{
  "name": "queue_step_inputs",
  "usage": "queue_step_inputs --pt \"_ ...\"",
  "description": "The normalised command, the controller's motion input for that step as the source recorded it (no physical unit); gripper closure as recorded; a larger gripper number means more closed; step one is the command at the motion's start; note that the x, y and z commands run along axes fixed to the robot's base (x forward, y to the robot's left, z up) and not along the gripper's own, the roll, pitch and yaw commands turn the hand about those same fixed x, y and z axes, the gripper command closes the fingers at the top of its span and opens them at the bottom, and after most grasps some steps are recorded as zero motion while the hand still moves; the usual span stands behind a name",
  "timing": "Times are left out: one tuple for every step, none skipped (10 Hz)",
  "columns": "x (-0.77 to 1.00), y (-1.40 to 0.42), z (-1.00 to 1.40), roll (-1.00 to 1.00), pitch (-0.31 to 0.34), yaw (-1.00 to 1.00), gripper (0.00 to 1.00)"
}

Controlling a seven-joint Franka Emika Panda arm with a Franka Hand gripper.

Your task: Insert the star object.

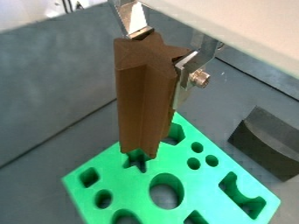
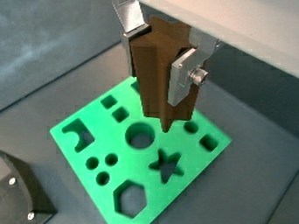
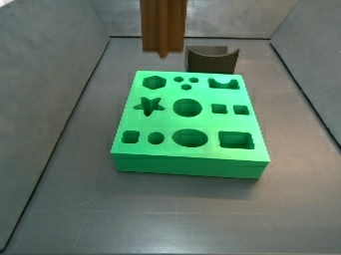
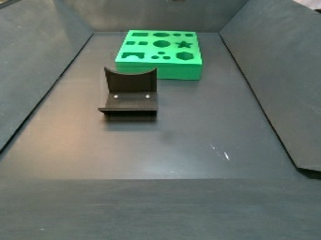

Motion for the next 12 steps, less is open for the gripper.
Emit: queue_step_inputs --pt "0.1 0.58 -0.47 0.36 -0.153 0.07 1.0" --pt "0.1 0.53 -0.39 0.43 -0.143 0.02 1.0" --pt "0.0 0.0 -1.0 0.18 -0.021 0.0 1.0" --pt "0.0 -0.03 -1.0 0.06 -0.011 -0.01 1.0" --pt "0.0 -0.1 -1.0 0.06 -0.013 -0.06 1.0" --pt "0.0 -0.19 -1.0 0.02 -0.004 -0.04 1.0" --pt "-0.01 -0.21 -1.0 0.01 0.0 -0.04 1.0" --pt "-0.03 -0.22 -1.0 0.0 0.0 -0.03 1.0" --pt "-0.29 -0.11 -1.0 0.0 0.0 -0.02 1.0" --pt "-0.35 0.1 -1.0 -0.02 0.0 0.0 1.0" --pt "-0.36 0.12 -0.81 -0.06 0.067 0.0 1.0" --pt "-0.49 0.22 -0.45 -0.22 0.05 -0.02 1.0"
